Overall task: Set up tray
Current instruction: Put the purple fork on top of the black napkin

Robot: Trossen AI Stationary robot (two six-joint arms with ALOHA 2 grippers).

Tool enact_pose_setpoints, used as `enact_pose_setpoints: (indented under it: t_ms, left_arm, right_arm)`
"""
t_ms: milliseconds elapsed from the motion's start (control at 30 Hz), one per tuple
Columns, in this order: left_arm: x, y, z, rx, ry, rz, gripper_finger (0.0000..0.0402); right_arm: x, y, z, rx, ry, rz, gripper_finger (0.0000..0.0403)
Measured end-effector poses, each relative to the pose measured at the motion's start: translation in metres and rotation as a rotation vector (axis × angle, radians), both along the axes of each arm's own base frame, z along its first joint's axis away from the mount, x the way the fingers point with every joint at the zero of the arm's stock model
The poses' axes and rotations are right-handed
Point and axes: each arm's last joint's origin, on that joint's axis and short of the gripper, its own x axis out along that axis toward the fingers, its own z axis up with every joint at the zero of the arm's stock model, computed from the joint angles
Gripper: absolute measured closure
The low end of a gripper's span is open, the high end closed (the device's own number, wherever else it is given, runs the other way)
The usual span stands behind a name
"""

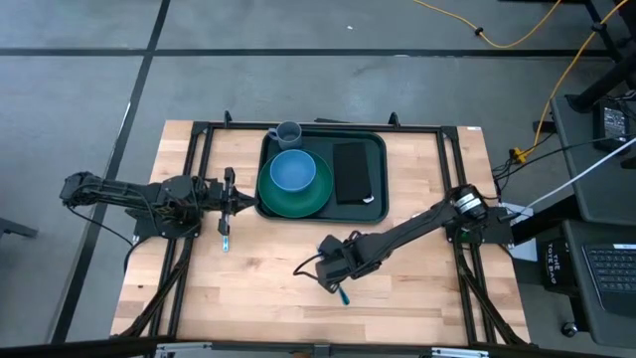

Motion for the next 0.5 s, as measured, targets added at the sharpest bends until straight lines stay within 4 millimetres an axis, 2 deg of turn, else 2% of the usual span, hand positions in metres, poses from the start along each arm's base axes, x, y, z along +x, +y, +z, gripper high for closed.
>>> enact_pose_setpoints:
  t_ms: [300, 500]
  left_arm:
    - [0.000, 0.000, -0.002, -0.015, 0.024, 0.000, 0.0398]
    - [0.000, 0.000, -0.002, -0.014, 0.025, 0.000, 0.0400]
  right_arm:
    - [0.008, 0.004, -0.034, 0.001, 0.062, 0.010, 0.0169]
    - [0.011, 0.005, -0.040, 0.016, 0.061, 0.016, 0.0169]
